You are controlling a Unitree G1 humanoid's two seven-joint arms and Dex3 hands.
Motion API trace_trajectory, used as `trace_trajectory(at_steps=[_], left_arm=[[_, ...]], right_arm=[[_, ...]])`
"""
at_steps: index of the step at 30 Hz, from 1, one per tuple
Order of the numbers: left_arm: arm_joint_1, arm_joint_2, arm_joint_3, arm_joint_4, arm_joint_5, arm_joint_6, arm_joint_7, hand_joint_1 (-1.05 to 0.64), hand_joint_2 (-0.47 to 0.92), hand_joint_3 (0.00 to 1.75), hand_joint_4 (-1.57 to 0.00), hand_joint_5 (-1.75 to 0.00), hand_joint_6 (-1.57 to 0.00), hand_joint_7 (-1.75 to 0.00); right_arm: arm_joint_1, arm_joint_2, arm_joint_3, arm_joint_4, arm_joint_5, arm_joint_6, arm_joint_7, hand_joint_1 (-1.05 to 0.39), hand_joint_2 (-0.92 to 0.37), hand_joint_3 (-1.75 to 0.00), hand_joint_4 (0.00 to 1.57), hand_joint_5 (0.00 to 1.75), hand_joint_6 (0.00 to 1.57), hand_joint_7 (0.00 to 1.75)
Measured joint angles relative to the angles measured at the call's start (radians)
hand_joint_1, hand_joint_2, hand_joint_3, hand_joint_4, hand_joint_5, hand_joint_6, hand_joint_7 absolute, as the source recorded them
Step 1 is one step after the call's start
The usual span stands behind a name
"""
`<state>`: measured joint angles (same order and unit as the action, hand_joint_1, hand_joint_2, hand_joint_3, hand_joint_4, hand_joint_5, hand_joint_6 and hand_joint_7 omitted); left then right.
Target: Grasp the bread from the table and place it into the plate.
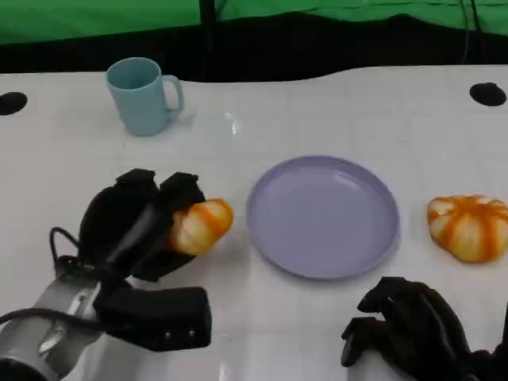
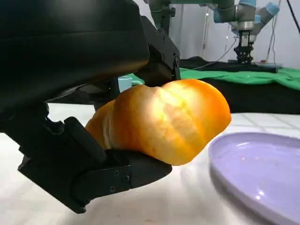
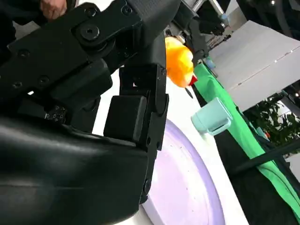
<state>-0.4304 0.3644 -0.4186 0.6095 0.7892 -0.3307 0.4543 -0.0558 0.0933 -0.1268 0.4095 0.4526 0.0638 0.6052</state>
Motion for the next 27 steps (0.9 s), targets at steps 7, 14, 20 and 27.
trace_trajectory(at_steps=[7, 14, 20, 27], left_arm=[[-0.101, -0.074, -0.030, 0.004, 0.011, -0.001, -0.001, -0.30, 0.53, 0.97, -0.81, -1.75, -0.63, -1.69], [-0.163, -0.124, -0.058, 0.040, 0.021, -0.023, -0.011, -0.29, 0.53, 1.01, -0.84, -1.75, -0.71, -1.57], [-0.216, -0.164, -0.095, 0.111, 0.026, -0.028, -0.014, -0.28, 0.53, 0.99, -0.86, -1.75, -0.74, -1.50], [-0.327, -0.252, -0.160, 0.229, 0.049, -0.017, -0.025, -0.29, 0.57, 0.94, -0.91, -1.75, -0.82, -1.15]], right_arm=[[0.000, -0.002, 0.001, 0.000, 0.000, 0.001, 0.003, -1.05, -0.73, 0.00, 1.57, 0.74, 1.57, 0.36], [0.000, -0.002, 0.001, 0.000, 0.000, 0.001, 0.005, -1.05, -0.73, 0.00, 1.57, 0.74, 1.57, 0.38], [0.000, -0.001, 0.002, 0.000, 0.001, 0.002, 0.006, -1.05, -0.72, 0.00, 1.57, 0.72, 1.57, 0.36], [0.006, -0.003, 0.005, -0.004, -0.003, 0.001, 0.007, -1.05, -0.73, -0.01, 1.57, 0.73, 1.57, 0.37]])
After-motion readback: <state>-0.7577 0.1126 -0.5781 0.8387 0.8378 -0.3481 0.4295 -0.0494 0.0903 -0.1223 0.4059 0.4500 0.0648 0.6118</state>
